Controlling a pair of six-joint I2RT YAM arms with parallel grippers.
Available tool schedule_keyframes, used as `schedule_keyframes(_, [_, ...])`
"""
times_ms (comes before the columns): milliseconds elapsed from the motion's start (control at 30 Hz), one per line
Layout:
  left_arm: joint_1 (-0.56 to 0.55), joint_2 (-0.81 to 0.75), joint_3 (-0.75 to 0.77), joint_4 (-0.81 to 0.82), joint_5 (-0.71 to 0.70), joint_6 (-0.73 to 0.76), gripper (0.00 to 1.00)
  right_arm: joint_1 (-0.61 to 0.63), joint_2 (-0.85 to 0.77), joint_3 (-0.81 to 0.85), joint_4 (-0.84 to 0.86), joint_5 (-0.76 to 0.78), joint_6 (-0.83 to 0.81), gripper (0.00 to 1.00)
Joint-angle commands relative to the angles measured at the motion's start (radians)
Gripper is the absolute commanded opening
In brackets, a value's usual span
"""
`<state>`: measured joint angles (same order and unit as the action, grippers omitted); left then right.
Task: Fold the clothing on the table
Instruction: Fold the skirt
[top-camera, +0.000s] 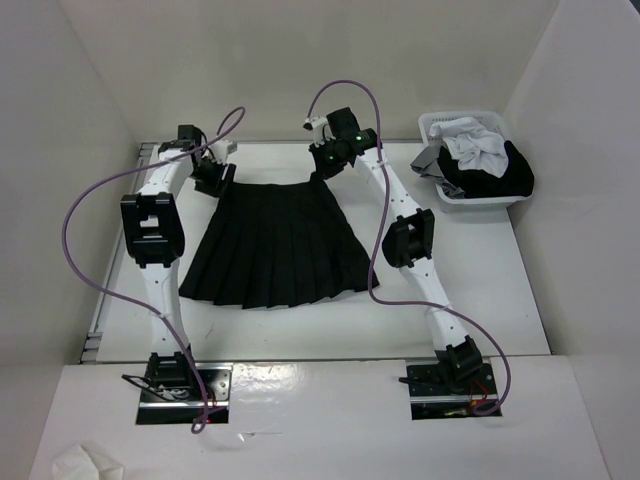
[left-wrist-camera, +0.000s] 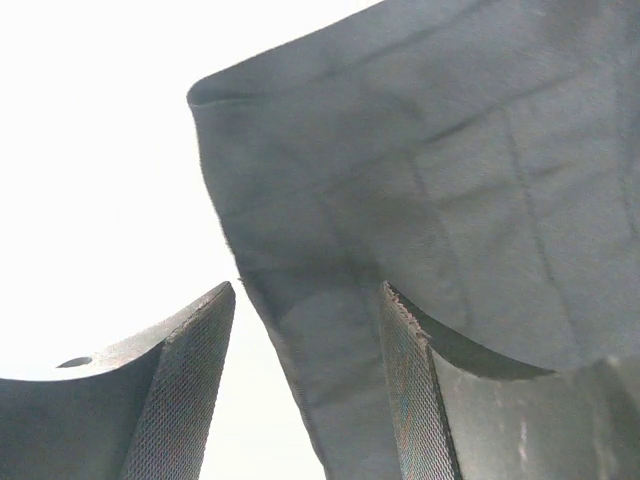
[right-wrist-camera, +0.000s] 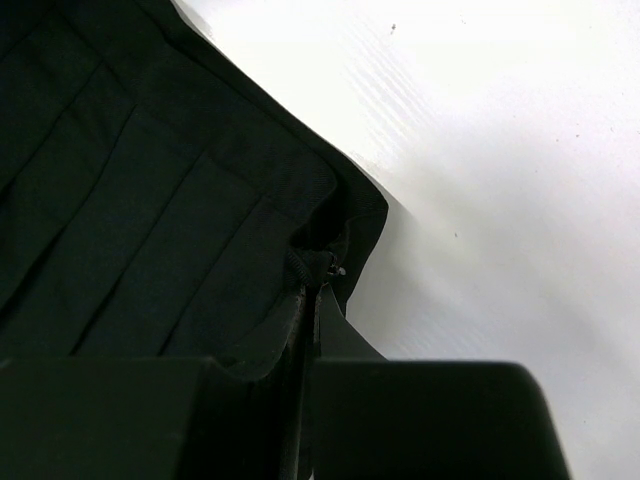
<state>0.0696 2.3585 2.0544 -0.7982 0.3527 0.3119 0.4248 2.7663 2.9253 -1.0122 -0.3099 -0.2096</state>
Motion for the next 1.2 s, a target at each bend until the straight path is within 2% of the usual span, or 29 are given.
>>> schedule_keyframes(0, [0.010, -0.045, 0.044, 0.030, -0.027, 0.007, 0.66, -0.003, -0.031, 0.018, -0.016, -0.001, -0.011, 0.00])
schedule_keyframes(133, [0.010, -0.033, 0.068, 0.030, -0.037, 0.007, 0.66, -0.003, -0.031, 0.018, -0.016, -0.001, -0.011, 0.00])
schedule_keyframes(367, [0.010, 0.051, 0.147, -0.001, 0.058, -0.013, 0.66, -0.003, -0.022, 0.018, -0.016, -0.001, -0.011, 0.00])
schedule_keyframes(500, [0.010, 0.108, 0.206, -0.027, 0.068, -0.013, 0.66, -0.003, -0.022, 0.027, -0.016, -0.001, -0.020, 0.00])
schedule_keyframes(833, [0.010, 0.159, 0.228, -0.084, 0.078, 0.006, 0.66, -0.003, -0.013, 0.028, -0.016, -0.001, -0.020, 0.00])
schedule_keyframes(1000, [0.010, 0.191, 0.228, -0.093, 0.078, 0.015, 0.54, -0.003, -0.013, 0.028, -0.016, -0.001, -0.020, 0.00])
schedule_keyframes(1067, [0.010, 0.211, 0.260, -0.093, 0.078, 0.015, 0.50, -0.003, -0.013, 0.028, -0.016, -0.001, -0.020, 0.00])
schedule_keyframes(1167, [0.010, 0.254, 0.349, -0.148, 0.101, 0.015, 0.38, -0.003, -0.013, 0.028, -0.016, -0.001, -0.020, 0.00])
